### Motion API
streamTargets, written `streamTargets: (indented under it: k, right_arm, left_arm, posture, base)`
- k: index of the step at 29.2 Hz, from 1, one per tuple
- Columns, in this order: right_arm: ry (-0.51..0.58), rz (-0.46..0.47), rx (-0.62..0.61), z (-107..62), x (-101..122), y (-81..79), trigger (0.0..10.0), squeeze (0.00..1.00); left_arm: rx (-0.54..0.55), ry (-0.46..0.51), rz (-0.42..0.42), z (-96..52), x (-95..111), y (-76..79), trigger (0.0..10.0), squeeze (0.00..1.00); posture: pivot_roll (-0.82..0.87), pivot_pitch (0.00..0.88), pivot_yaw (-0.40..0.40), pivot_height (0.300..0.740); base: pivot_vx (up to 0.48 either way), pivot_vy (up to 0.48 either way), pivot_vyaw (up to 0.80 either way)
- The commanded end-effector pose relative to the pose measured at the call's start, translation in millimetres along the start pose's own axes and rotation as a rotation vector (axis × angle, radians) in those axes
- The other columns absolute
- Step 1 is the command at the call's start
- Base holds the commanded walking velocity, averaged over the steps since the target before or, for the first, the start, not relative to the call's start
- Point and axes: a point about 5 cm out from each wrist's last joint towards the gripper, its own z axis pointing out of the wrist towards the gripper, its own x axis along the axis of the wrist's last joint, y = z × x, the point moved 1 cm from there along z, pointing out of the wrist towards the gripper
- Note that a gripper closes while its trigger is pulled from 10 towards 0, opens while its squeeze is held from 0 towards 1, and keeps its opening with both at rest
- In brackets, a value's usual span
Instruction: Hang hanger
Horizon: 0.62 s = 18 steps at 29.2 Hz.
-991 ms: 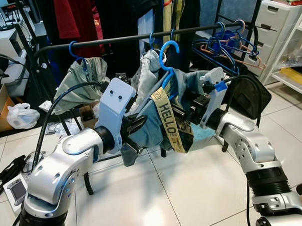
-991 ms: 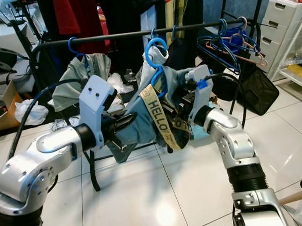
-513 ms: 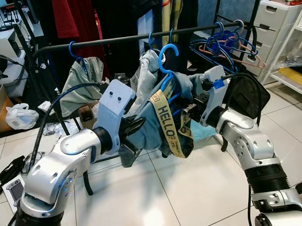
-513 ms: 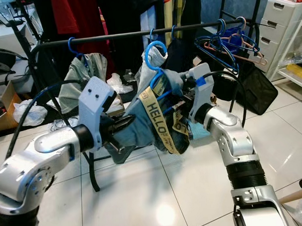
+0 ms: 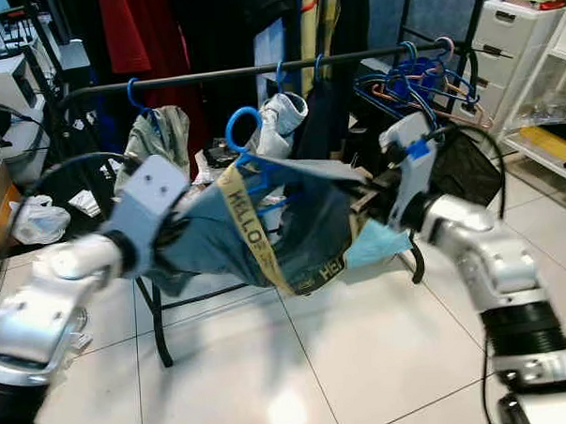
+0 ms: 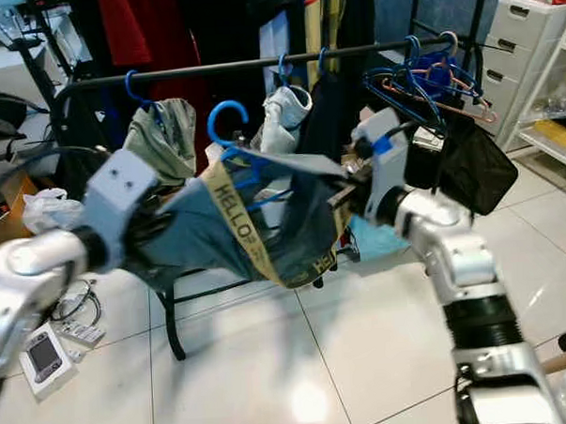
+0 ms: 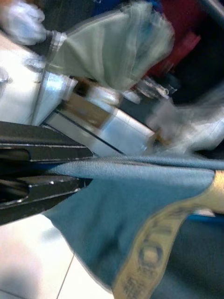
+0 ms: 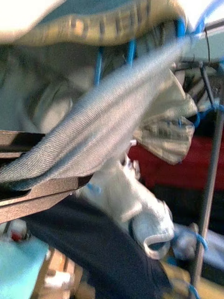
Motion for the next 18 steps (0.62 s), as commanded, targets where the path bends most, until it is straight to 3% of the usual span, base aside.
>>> streamTargets:
  k: [1,4,7,13,15,18]
  right_arm:
    - [-0.019,-0.005,-0.050,-1.4,-3,8.1,0.0,0.00]
    - [-0.019,-0.005,-0.050,-1.4,-3,8.1,0.0,0.00]
    - [-0.049,-0.002,-0.102,-3.7,-9,15.0,0.0,0.00]
    - [-0.058,-0.001,-0.112,-4.3,-11,16.0,0.0,0.00]
    - [-0.071,-0.001,-0.122,-6.0,-13,17.9,0.0,0.00]
    - [-0.105,-0.005,-0.144,-12.6,-18,25.6,0.0,0.00]
  left_arm:
    - [-0.140,0.090,0.065,-9.5,13,12.9,10.0,0.00]
    - [-0.140,0.090,0.065,-9.5,13,12.9,10.0,0.00]
    - [-0.310,0.191,0.103,-20.2,21,28.3,10.0,0.00]
    - [-0.322,0.214,0.097,-22.2,23,27.6,10.0,0.00]
    - [-0.328,0.250,0.092,-25.2,27,23.7,10.0,0.00]
    - [-0.289,0.291,0.109,-32.8,34,4.5,10.0,0.00]
  posture:
    - [-0.08,0.007,0.010,0.740]
    - [-0.08,0.007,0.010,0.740]
    - [-0.08,0.007,0.008,0.740]
    - [-0.08,0.005,0.007,0.740]
    - [-0.08,0.005,0.007,0.740]
    - [-0.09,0.001,0.008,0.740]
  base:
    - [0.000,0.000,0.00]
    - [0.000,0.000,0.00]
    - [0.000,0.000,0.00]
    - [0.000,0.000,0.00]
    - [0.000,0.000,0.00]
    - [0.000,0.000,0.00]
